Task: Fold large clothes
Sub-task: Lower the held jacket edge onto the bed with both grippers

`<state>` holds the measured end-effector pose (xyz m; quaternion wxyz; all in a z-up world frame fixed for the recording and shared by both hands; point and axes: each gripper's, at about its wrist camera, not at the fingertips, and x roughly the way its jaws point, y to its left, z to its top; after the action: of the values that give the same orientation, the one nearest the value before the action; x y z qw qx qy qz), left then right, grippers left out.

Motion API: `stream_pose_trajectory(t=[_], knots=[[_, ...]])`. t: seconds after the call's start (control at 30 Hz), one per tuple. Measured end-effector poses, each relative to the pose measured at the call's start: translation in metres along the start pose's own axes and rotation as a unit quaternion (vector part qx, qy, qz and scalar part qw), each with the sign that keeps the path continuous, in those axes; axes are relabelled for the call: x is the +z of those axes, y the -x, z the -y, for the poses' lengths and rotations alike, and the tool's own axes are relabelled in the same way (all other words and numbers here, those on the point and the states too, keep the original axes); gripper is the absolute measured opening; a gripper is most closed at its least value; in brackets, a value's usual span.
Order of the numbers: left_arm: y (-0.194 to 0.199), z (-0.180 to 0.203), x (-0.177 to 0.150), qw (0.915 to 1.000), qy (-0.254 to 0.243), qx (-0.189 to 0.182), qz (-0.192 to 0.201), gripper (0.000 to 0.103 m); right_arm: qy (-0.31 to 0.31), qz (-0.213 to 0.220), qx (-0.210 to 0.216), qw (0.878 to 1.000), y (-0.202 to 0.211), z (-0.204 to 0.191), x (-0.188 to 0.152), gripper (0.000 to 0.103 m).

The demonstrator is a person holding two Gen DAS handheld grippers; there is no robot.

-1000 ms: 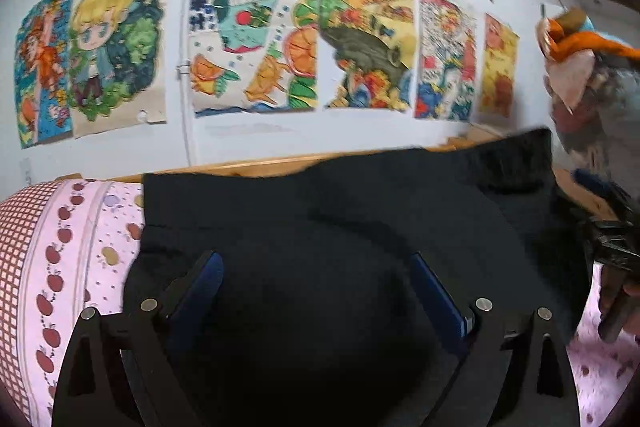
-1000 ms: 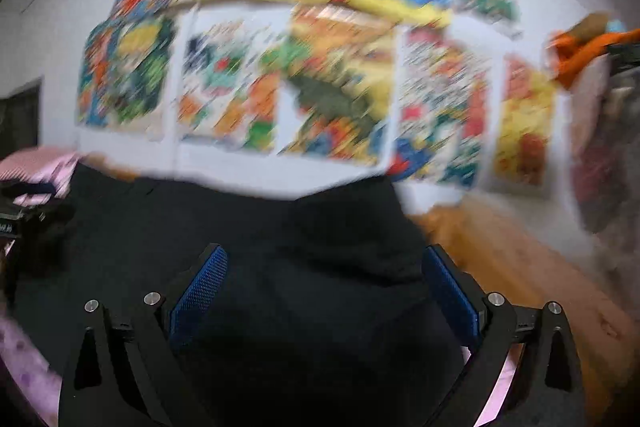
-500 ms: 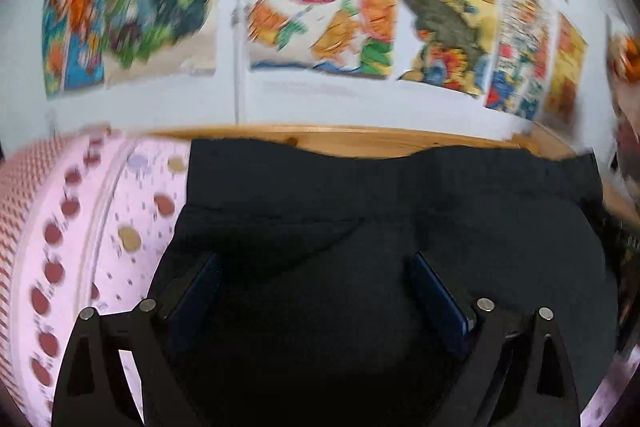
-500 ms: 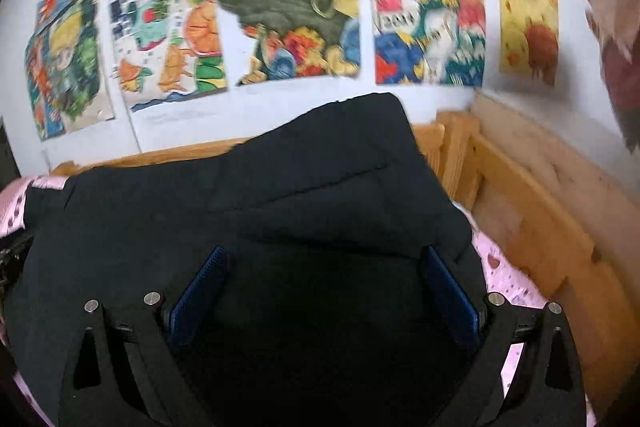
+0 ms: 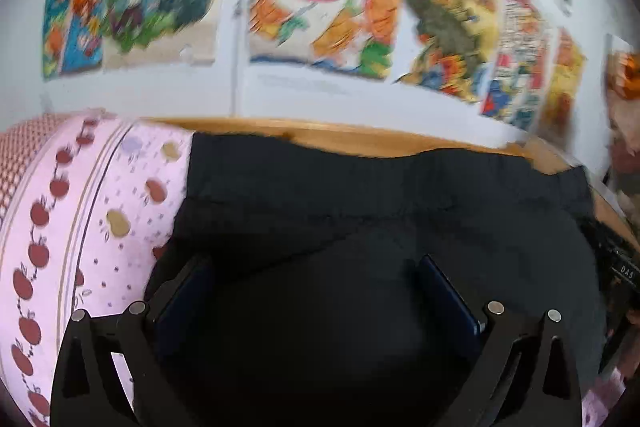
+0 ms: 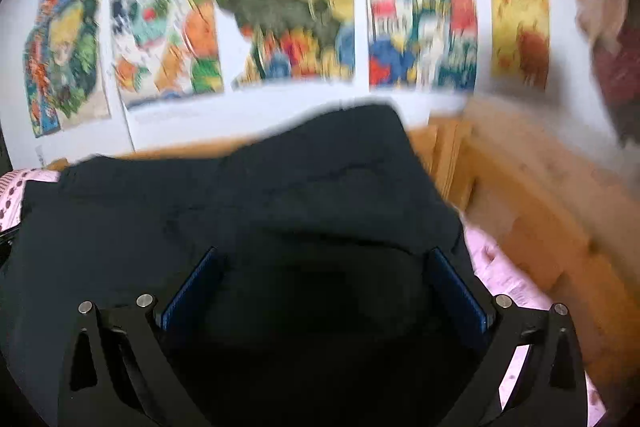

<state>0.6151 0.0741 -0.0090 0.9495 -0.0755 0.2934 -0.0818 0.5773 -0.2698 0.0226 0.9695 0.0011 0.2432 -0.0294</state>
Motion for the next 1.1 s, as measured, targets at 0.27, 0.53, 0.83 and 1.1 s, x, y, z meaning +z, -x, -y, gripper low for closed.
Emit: stream_pose_trajectory(t=[0.27,0.53,0.83,1.1], knots=[[0.014,0.045,-0.011,0.9937,-0.077,-0.082,0.005,0.103,0.101,-0.014,0.065,0.993,0.015,-0.059,-0.014,0.101],[-0.015,0.05,0.009,0.9968,-0.077,-0.021,-0.001,0.103,0.12,-0.042,0.031,0.991,-0.034,-0.06,0.023,0.101],[-0.068,0.02,0.03,0.9959,0.015,0.048,-0.075,0.103,0.064,-0.093,-0.019,0.993,-0.09,-0.03,0.028,0.101],[-0.096,0.017,0.024,0.9922,0.018,0.042,-0.116,0.103,-0.016,-0.156,0.055,0.986,-0.135,-0.004,0.003,0.102]])
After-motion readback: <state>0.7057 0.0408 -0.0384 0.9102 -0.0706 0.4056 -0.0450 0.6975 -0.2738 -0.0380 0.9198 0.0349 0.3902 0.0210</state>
